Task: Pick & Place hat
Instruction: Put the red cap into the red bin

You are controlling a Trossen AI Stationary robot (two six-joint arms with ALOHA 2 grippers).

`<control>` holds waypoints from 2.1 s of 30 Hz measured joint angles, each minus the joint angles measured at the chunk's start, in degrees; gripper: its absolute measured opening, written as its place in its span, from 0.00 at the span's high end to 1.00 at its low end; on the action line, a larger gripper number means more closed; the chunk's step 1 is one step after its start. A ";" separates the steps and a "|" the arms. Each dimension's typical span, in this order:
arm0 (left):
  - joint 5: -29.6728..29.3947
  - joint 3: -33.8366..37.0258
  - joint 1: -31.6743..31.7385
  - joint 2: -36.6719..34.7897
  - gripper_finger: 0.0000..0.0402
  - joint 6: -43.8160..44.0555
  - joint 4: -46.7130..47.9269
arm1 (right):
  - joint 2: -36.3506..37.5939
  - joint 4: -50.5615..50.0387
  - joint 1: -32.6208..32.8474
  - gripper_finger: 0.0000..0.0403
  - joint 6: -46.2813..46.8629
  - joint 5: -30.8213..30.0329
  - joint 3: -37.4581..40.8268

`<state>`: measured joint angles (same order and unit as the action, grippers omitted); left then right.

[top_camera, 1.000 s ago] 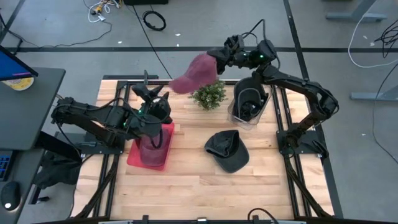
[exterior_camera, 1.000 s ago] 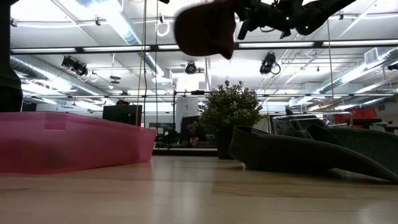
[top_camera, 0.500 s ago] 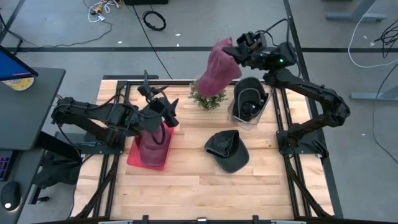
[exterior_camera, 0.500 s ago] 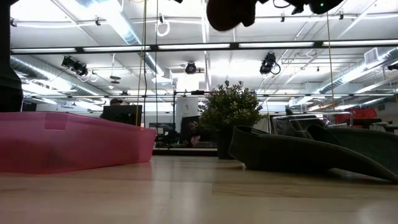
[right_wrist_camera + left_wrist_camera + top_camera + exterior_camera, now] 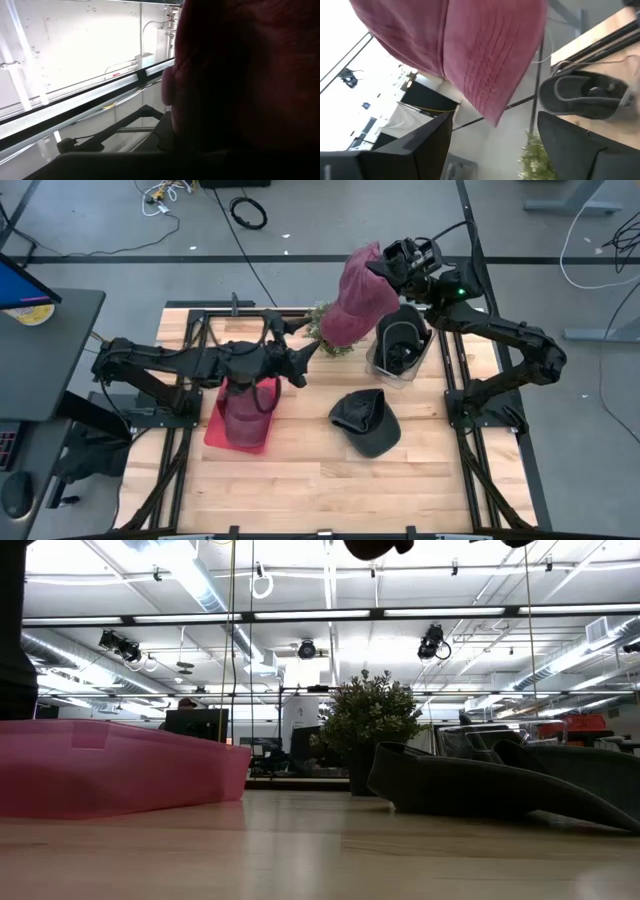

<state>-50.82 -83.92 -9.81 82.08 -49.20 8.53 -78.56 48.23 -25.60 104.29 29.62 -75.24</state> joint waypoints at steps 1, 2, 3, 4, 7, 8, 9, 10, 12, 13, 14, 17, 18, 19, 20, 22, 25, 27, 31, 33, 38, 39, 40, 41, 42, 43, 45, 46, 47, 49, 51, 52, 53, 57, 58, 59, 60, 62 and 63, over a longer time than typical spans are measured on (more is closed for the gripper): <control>0.01 0.00 0.49 0.44 0.26 -0.65 -1.21 | 0.00 0.25 0.58 1.00 0.02 -0.51 0.00; 0.06 0.00 0.92 0.73 0.26 -0.99 -2.36 | 0.00 0.52 1.15 1.00 0.02 -0.80 0.00; 0.11 0.00 1.34 1.07 0.26 -1.29 -3.00 | 0.00 0.79 1.71 1.00 0.00 -1.31 0.00; 0.53 -0.01 1.77 1.38 0.26 -1.40 -3.99 | 0.00 0.90 2.18 1.00 0.00 -1.94 0.00; 1.94 -0.01 2.65 2.25 0.26 -1.46 -5.91 | 0.00 0.88 2.71 1.00 0.01 -2.18 0.00; 2.32 0.02 2.72 2.28 0.26 -1.62 -6.33 | 0.00 0.85 2.68 1.00 0.00 -2.22 0.00; 2.69 0.02 2.74 2.27 0.26 -1.67 -7.46 | 0.00 0.82 2.64 1.00 0.00 -2.28 0.00; 3.07 0.02 2.73 2.22 0.27 -1.67 -8.80 | 0.00 0.74 2.64 1.00 -0.03 -2.31 0.00; 2.67 0.00 2.92 2.15 0.28 -2.36 -11.42 | 0.00 0.68 2.62 1.00 -0.22 -2.62 0.00; 1.99 0.00 2.92 2.15 0.29 -2.97 -12.87 | 0.00 0.68 2.64 1.00 -0.22 -2.62 0.00; 1.39 0.00 2.92 2.15 0.31 -4.16 -14.36 | 0.00 0.68 2.57 1.00 -0.40 -2.62 0.00; 1.36 0.00 2.92 2.15 0.38 -7.05 -19.08 | 0.00 0.62 2.07 1.00 -0.40 -2.62 0.00; 1.71 0.00 2.82 2.15 0.42 -8.30 -20.25 | 0.00 0.47 2.00 1.00 -0.42 -2.61 0.00; 1.84 0.00 2.66 2.15 0.45 -8.80 -21.17 | 0.00 0.27 1.91 1.00 -0.44 -2.60 0.00; 1.92 0.00 2.50 2.15 0.49 -9.50 -21.86 | 0.00 0.13 1.79 1.00 -0.68 -2.58 0.00; 2.00 0.00 2.42 2.15 0.57 -10.12 -22.15 | -0.02 0.06 1.64 1.00 -0.58 -2.38 0.00; 2.04 0.00 2.42 2.15 0.69 -10.33 -22.03 | -0.02 0.06 1.63 1.00 -0.17 -1.88 0.00; 1.98 0.00 2.48 2.15 0.76 -10.60 -22.11 | -0.02 0.06 1.63 1.00 -0.15 -1.64 0.00; 1.85 0.00 2.50 2.15 0.89 -10.81 -22.11 | -0.02 0.04 1.63 1.00 -0.12 -1.59 0.00; 1.35 0.00 2.46 2.15 0.95 -10.80 -22.20 | -0.04 0.02 1.63 1.00 0.04 -1.53 0.00; 0.28 -0.04 2.46 2.13 0.96 -12.91 -22.18 | -0.07 -0.05 1.63 0.94 -1.51 -1.57 0.00; -0.14 -0.04 2.46 2.13 0.96 -13.14 -22.15 | -0.07 -0.09 1.63 0.91 -3.03 -1.51 0.00; -0.45 -0.04 2.46 2.13 0.97 -13.41 -22.11 | -0.07 -0.09 1.63 0.87 -4.31 -1.07 0.00; -0.68 -0.04 2.46 2.13 0.97 -13.48 -22.09 | -0.07 -0.06 1.63 0.83 -5.08 -0.50 0.00; -0.82 -0.04 2.46 2.13 0.97 -13.50 -22.07 | -0.07 -0.03 1.63 0.79 -5.55 -0.18 0.00; -0.88 -0.04 2.44 2.07 0.97 -13.54 -22.03 | -0.07 -0.05 1.63 0.74 -5.83 -0.10 0.00; -1.05 -0.04 2.40 1.90 0.97 -13.65 -21.97 | -0.07 -0.10 1.53 0.64 -5.80 -0.15 0.00; -1.16 -0.04 2.20 1.84 0.97 -13.74 -22.13 | -0.07 -0.52 1.28 0.58 -5.76 -0.02 0.00; -1.66 -0.04 2.04 1.82 0.97 -14.46 -22.46 | -0.07 -1.16 0.92 0.52 -5.68 0.48 0.00; -3.86 -0.04 1.21 1.84 0.97 -17.79 -24.07 | -0.07 -2.26 -0.09 0.40 -5.78 2.16 0.00; -6.09 -0.04 0.16 1.82 0.97 -21.30 -26.28 | -0.07 -2.60 -1.52 0.29 -5.75 3.56 0.00; -7.12 -0.04 -0.35 1.82 0.97 -22.72 -27.29 | -0.07 -2.56 -2.11 0.24 -5.34 3.73 0.00; -8.06 -0.04 -0.86 1.82 0.97 -23.82 -28.25 | -0.07 -2.51 -2.58 0.20 -4.73 4.00 0.00; -11.21 -0.04 -2.68 1.35 0.97 -27.59 -29.54 | -0.07 -2.57 -3.63 0.05 -3.87 6.53 0.00; -12.26 -0.04 -2.91 1.29 0.97 -28.05 -29.76 | -0.07 -2.75 -3.85 0.03 -3.85 7.51 0.00; -13.53 -0.04 -3.13 1.26 0.97 -28.49 -30.08 | -0.07 -2.90 -4.01 0.02 -3.87 8.47 0.00; -14.60 -0.04 -3.57 1.01 0.97 -29.19 -29.89 | -0.07 -3.01 -4.14 0.02 -3.88 9.12 0.00; -16.34 -0.04 -4.25 0.66 0.97 -29.50 -30.18 | -0.07 -3.14 -4.80 0.03 -4.07 10.37 0.00; -16.76 -0.04 -4.45 0.48 0.97 -29.47 -30.50 | -0.07 -3.22 -5.39 0.05 -4.07 11.34 0.00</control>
<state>-67.57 -83.96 -14.27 82.55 -78.66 -21.97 -78.63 45.01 -30.99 100.22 40.96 -75.24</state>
